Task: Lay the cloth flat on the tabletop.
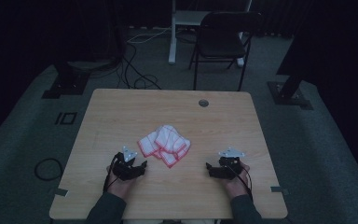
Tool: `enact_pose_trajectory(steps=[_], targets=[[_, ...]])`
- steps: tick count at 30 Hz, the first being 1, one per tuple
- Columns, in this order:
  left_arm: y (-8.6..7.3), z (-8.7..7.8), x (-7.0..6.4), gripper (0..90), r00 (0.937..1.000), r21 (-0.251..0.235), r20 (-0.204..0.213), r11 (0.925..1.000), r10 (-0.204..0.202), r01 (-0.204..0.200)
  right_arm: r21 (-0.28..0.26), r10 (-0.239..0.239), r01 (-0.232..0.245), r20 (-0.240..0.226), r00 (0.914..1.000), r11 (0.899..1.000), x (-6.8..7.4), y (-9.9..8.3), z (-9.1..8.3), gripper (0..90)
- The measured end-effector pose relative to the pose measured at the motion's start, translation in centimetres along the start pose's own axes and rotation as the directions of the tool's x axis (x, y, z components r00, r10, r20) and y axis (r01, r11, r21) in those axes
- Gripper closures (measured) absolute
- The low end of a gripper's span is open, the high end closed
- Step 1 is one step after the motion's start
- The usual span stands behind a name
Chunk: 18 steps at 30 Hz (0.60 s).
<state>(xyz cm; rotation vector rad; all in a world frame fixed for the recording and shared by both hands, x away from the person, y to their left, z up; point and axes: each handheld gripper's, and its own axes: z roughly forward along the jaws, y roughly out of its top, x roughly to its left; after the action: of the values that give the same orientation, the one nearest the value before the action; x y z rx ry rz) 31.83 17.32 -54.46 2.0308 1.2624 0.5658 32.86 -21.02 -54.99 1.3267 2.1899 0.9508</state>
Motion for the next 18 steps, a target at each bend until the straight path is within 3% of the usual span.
enact_pose_trajectory(steps=[11,18], targets=[[-0.02,-0.01,-0.07,37.0,1.0000,-0.001,-0.002,1.0000,-0.004,0.004,0.020,0.003,-0.003,0.001,1.0000,1.000,0.29,0.12,-0.16,16.5],[-0.05,-0.08,-0.05,41.1,1.0000,-0.006,0.001,1.0000,-0.002,0.002,0.045,-0.006,0.006,-0.008,1.0000,0.999,0.27,0.37,-0.49,24.6]])
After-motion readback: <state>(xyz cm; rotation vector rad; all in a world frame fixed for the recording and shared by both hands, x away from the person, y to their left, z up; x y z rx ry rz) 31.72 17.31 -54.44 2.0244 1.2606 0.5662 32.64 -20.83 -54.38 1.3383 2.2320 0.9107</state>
